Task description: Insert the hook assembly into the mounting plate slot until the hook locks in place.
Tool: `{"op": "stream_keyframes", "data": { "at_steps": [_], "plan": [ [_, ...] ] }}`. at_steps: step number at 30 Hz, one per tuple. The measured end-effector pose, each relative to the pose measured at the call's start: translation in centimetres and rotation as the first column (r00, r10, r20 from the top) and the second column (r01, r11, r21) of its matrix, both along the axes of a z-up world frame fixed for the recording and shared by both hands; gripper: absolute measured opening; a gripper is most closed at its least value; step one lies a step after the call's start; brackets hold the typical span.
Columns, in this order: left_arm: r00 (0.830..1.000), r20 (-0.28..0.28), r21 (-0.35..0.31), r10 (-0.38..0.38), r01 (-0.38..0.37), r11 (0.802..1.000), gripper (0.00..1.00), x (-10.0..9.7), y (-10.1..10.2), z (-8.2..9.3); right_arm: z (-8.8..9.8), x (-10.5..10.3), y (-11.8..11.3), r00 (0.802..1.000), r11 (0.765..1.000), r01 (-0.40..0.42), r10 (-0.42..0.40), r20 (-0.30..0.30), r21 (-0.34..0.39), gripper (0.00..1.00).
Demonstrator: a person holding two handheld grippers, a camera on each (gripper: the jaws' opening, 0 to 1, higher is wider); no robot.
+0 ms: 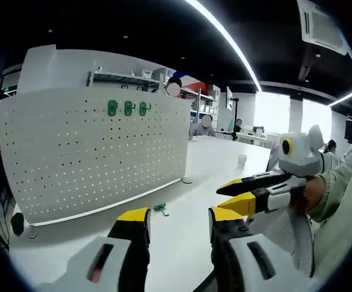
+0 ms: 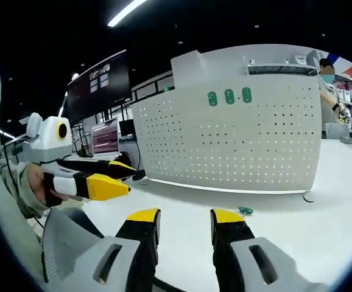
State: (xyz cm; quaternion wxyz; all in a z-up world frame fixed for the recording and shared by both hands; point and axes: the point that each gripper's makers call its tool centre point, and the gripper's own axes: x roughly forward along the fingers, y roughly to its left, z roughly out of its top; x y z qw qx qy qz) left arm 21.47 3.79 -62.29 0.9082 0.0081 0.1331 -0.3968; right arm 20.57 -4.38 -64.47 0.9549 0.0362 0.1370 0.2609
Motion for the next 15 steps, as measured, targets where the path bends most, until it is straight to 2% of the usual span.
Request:
{"op": "stream_keyframes", "data": {
  "at_steps": [5, 15],
  "plan": [
    [1.0, 0.008, 0.005, -0.021, 0.021, 1.0, 0.4, 0.5, -1.0, 0.4, 0.0, -0.2, 0.3, 1.0, 1.0, -0.016, 0.016, 0.012, -0.014, 0.31],
    [0.998, 0.037, 0.018, -0.042, 0.041, 0.999, 0.4, 2.2, -2.4, 1.1, 0.2, -0.1, -0.1, 1.0, 1.0, 0.001, -0.001, 0.025, 0.002, 0.3]
  ]
}}
